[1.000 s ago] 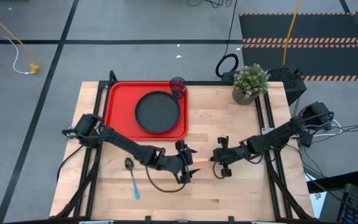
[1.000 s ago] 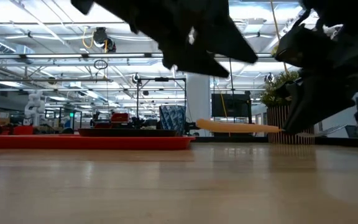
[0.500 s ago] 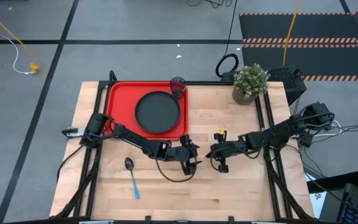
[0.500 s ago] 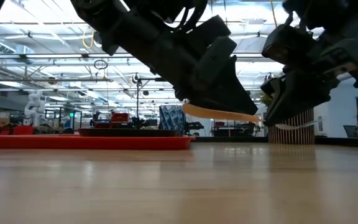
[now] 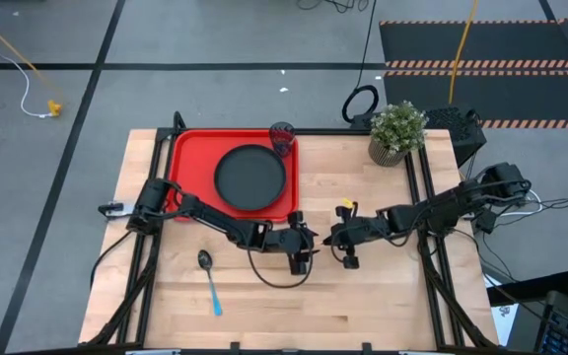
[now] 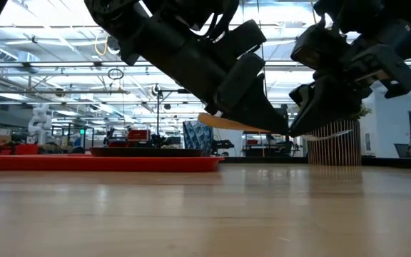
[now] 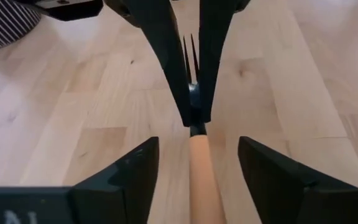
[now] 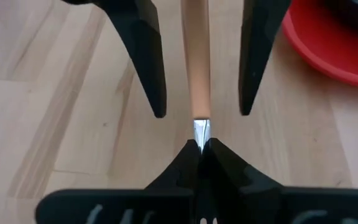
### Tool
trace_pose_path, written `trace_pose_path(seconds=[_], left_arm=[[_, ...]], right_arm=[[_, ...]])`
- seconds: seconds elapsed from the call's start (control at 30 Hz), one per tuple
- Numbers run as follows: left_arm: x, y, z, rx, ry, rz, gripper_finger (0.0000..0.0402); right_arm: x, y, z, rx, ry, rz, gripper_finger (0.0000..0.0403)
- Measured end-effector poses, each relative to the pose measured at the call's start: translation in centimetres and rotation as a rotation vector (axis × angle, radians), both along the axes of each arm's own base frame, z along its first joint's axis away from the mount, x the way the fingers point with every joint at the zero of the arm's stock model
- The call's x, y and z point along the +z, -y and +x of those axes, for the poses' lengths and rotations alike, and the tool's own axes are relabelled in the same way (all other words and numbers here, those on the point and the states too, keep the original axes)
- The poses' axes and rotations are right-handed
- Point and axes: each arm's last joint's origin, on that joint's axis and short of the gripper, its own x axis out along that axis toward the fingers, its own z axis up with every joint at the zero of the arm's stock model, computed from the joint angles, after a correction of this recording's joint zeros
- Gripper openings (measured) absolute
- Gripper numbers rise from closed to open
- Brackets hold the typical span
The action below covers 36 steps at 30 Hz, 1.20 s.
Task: Pick and place plate/cup/fork/spoon on tray
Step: Put the light orange fork on the red tray to the left of the black plate
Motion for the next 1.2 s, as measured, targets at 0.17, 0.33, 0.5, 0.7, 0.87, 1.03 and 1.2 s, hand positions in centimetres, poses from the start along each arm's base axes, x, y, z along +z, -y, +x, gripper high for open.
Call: trace_pose_path(seconds=[0.17, 0.33, 0.5, 0.7, 0.87, 1.03, 1.2], left_arm=[[0.0, -0.4, 0.1, 0.011, 0.000, -0.001, 0.0187], [0.0, -0.6, 0.1, 0.021, -0.001, -0.009, 0.0148], [0.0, -0.6, 0.1, 0.021, -0.007, -0.008, 0.0100], [-0.2, -0.7, -0.1, 0.024, -0.031, -0.001, 0.0063], [-0.2, -0.7, -0.1, 0.022, -0.032, -0.002, 0.0051], [0.1, -0.7, -0.1, 0.026, -0.024, 0.000, 0.0051], [2.1, -0.5, -0.7, 0.073, 0.004, 0.015, 0.0051]], right_arm=[[0.0, 0.4, 0.1, -0.018, 0.002, 0.000, 0.0006], [0.1, 0.5, 0.1, -0.023, 0.002, -0.001, 0.0006], [0.1, 0.6, 0.1, -0.028, 0.002, -0.002, 0.0006], [0.0, 0.6, 0.2, -0.058, 0.004, 0.001, 0.0006], [0.0, 0.6, 0.2, -0.058, 0.004, 0.001, 0.0006], [0.4, 0.6, 0.0, -0.056, 0.015, -0.001, 0.0012], [2.7, 0.8, -0.5, -0.085, 0.126, -0.001, 0.0054]])
